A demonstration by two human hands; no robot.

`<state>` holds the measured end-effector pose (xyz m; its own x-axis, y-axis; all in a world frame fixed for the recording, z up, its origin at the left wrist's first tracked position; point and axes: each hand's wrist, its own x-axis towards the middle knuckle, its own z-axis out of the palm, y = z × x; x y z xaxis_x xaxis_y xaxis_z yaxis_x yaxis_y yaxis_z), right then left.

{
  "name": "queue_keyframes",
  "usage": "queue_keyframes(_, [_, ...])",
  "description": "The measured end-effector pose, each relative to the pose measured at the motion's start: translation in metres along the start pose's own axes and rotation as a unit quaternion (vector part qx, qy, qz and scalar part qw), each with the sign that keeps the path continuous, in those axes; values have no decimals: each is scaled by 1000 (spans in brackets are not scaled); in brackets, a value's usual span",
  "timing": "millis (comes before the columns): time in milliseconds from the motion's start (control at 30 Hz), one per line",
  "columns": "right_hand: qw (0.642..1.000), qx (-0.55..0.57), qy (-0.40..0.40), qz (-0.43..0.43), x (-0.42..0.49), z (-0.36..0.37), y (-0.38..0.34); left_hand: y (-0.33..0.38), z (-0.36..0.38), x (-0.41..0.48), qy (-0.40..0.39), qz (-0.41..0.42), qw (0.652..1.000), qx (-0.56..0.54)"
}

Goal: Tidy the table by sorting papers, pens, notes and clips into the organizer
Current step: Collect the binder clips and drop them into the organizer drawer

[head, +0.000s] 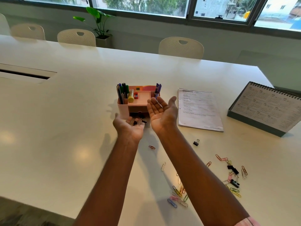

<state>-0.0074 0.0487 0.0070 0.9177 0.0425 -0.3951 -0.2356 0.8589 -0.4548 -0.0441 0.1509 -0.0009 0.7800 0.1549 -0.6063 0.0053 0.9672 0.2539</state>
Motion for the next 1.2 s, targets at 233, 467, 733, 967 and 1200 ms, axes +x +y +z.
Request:
queue_keyframes(233, [999, 9, 29, -14, -9, -34, -27, 5, 8, 3, -1, 25, 999, 37])
queue_keyframes(467, [998, 15, 56, -13, -35, -76, -53, -13, 4, -12, -36, 34, 994, 93])
queue_keyframes(733, [997, -9, 70, 0, -69, -130, -68, -81, -17, -36, -121, -39, 966, 225])
queue_keyframes(967, [989, -80, 121, -39, -108, -174, -105, -133, -29, -48, -162, -117, 928, 316])
queue_keyframes(1200, [904, -337, 208, -160, -148, -223, -149, -168, -33, -52, -169, -139, 896, 386])
